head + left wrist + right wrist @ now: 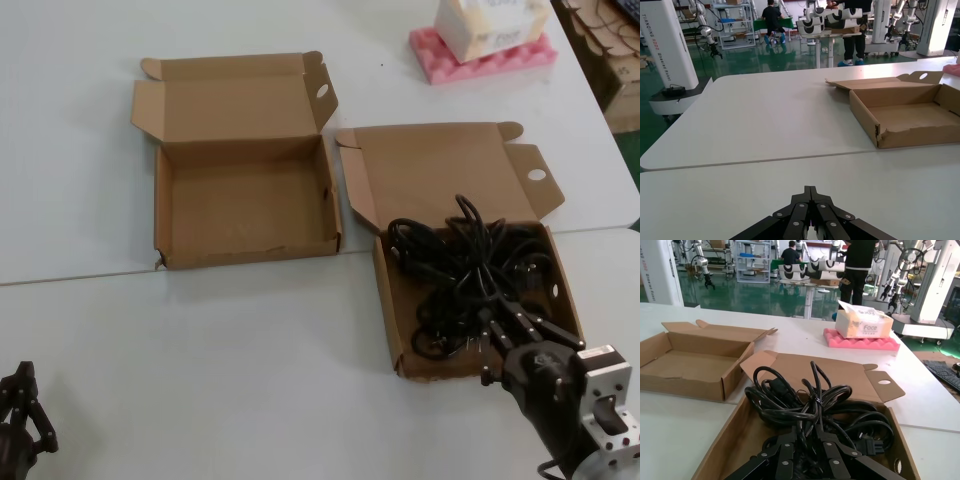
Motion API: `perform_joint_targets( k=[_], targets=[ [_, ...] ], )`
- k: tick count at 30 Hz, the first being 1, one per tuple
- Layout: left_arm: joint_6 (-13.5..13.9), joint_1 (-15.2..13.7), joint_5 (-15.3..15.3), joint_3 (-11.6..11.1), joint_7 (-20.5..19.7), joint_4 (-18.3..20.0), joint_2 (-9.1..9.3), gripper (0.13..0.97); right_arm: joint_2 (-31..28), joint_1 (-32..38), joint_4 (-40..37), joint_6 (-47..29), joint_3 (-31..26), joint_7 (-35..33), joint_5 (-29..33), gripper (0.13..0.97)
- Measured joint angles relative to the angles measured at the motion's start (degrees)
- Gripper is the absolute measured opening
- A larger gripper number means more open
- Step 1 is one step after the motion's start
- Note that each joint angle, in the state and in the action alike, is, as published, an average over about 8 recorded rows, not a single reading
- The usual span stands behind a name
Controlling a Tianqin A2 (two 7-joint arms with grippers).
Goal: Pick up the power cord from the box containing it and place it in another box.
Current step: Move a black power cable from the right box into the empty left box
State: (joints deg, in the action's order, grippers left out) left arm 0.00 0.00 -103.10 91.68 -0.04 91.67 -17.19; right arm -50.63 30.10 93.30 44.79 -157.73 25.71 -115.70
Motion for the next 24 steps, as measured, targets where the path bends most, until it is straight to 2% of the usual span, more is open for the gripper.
perform_joint_targets(
  k=[11, 19, 24],
  targets=[
    [0.0, 0.0, 0.0, 0.0, 0.01, 0.0, 0.0, 0.163, -2.75, -0.69, 5.15, 3.55, 0.0, 0.0, 0.92, 0.203],
    [0.0, 0.0, 0.0, 0.0, 0.01, 0.0, 0.0, 0.163, -5.21, 0.59, 12.45, 5.95, 0.0, 0.0, 4.08, 0.198],
    [0.0, 0.0, 0.0, 0.0, 0.01, 0.0, 0.0, 0.163, -4.76, 2.77, 14.94, 4.41, 0.0, 0.0, 7.03, 0.198]
  ],
)
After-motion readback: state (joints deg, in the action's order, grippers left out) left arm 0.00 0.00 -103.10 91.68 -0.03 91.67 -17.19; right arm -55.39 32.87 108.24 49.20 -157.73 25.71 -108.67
